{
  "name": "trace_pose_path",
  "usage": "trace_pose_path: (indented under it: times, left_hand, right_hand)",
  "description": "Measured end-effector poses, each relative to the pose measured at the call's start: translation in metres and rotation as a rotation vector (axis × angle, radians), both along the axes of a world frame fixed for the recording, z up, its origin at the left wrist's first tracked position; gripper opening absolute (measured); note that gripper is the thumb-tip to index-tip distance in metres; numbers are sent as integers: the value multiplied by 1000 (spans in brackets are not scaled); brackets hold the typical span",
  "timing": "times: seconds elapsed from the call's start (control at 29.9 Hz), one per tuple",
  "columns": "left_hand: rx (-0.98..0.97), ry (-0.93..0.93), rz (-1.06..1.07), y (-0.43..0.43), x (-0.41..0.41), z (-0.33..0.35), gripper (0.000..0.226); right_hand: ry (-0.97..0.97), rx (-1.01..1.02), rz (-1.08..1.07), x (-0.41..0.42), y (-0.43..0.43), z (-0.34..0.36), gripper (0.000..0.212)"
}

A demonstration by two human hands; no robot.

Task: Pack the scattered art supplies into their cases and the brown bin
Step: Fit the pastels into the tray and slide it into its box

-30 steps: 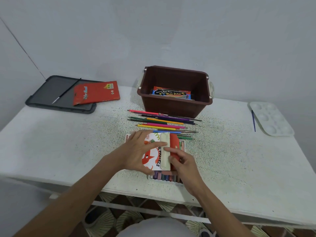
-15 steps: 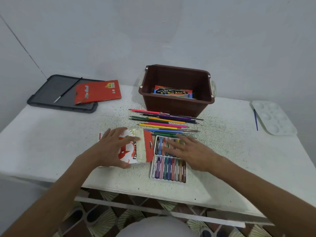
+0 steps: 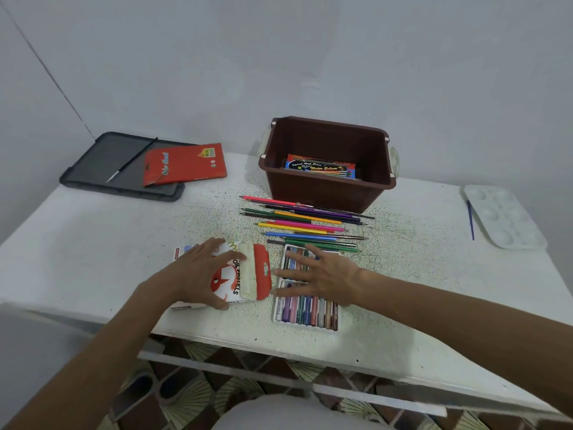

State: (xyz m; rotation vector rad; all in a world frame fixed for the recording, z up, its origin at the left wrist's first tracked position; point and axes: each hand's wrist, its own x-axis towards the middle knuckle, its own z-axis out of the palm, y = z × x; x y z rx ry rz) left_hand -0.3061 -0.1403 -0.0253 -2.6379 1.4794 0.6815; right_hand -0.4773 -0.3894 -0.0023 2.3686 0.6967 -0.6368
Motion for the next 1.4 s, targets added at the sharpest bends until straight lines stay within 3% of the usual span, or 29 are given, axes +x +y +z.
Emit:
trace_pose_path:
  times: [0.3, 0.5, 0.9, 1.4]
  left_hand:
    - [-2, -3, -32, -6, -2, -2, 102]
    - [-28, 0, -92, -18, -8, -4, 102]
    - [-63, 0, -252, -67, -28, -8, 101]
    - [-91, 125, -283, -101, -46, 2, 96]
  right_hand:
    - [28, 70, -4, -16, -4, -1, 139]
    - [101, 235, -283, -32, -30, 3, 137]
    - [-36, 413, -661, -67, -74, 3, 118]
    - [-23, 444, -631, -69, -76, -3, 115]
